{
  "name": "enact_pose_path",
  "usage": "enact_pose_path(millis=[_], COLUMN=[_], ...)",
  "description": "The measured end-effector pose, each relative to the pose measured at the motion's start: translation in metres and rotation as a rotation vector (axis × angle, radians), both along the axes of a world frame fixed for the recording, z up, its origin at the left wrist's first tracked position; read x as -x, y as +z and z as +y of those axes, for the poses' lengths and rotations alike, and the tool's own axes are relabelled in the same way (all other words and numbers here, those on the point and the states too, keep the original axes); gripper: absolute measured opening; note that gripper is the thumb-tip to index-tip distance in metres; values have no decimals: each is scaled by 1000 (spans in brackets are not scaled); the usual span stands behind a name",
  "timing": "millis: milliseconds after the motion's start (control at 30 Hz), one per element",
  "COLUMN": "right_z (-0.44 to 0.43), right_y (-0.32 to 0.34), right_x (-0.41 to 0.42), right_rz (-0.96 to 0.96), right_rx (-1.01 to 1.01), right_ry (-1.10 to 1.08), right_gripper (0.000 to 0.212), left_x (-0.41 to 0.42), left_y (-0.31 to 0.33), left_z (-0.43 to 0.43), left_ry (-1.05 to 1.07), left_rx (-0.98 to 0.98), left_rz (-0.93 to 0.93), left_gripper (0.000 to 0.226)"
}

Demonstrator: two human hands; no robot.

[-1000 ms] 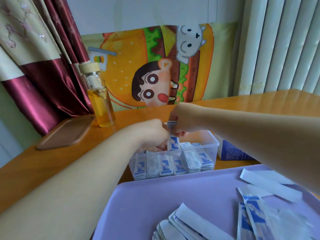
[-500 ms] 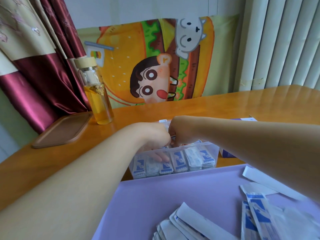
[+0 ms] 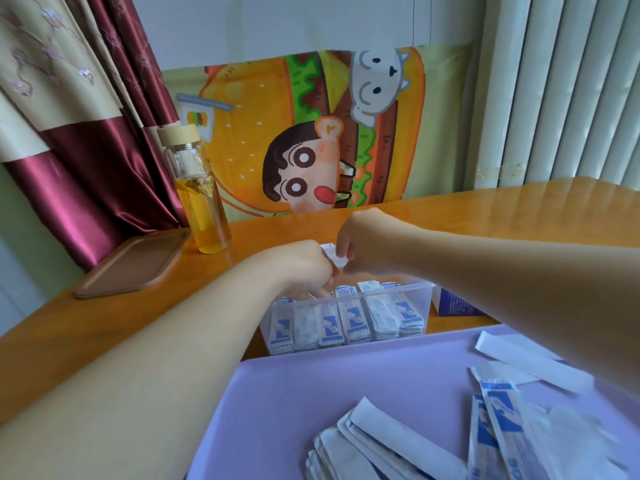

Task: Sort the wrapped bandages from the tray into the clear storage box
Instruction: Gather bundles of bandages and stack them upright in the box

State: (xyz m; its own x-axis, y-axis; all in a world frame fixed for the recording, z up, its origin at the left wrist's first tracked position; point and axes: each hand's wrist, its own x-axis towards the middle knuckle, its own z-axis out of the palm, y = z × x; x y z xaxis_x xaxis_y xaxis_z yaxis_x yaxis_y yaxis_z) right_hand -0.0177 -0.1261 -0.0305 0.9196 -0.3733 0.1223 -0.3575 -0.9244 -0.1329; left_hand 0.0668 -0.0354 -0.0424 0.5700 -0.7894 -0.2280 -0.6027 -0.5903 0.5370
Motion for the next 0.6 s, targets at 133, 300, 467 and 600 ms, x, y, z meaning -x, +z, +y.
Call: enact_pose_path(millis=[133,300,467,600], right_z=[21,60,93,110], right_y=[16,11,-10,-28], right_x=[31,93,133,142], right_rz=[-178,31,290,317], right_rx=[55,-37,-119,-89], right_ry=[9,104,168,180], right_gripper=[20,16,25,35], left_x=[22,60,88,102], left_y=[14,5,-27,-40], left_z=[30,98,142,145], left_ry=[-2,-316,-595,-697], left_rx=[250,233,-131,-241], left_rz=[-271,-471,-644,-862], left_gripper=[27,34,64,73])
